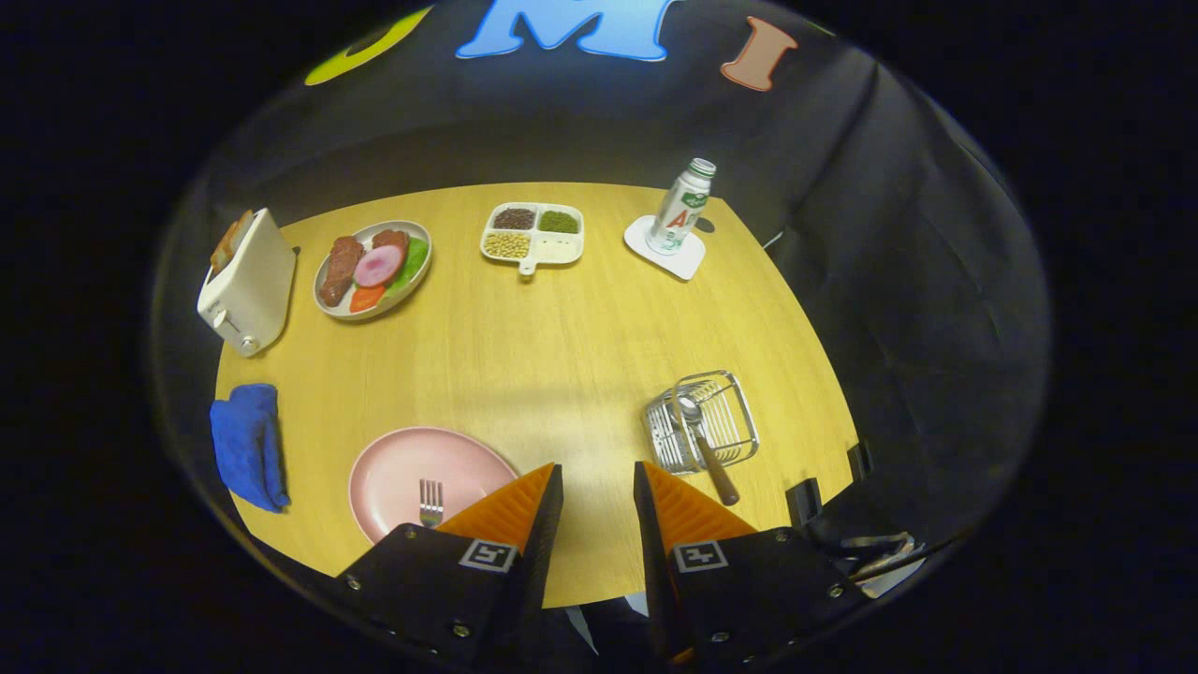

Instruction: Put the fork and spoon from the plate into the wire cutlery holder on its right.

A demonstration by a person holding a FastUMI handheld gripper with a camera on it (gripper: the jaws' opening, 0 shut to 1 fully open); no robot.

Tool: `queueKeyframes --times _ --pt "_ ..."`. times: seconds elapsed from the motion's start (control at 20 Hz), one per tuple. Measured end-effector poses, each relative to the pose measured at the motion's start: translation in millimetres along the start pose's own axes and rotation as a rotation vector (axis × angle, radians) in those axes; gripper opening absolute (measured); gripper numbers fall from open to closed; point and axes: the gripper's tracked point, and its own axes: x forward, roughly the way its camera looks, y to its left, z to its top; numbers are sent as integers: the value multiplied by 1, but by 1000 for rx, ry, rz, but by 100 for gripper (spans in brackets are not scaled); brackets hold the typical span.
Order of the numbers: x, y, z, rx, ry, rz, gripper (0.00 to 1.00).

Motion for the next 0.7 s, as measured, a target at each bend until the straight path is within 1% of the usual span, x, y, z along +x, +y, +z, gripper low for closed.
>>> queueKeyframes --times 0.2,0.35,0.7 --pt "-2 51 -24 -66 36 46 46" --pt "-1 79 -41 -102 62 78 46" --pt "12 119 -85 -110 157 120 46"
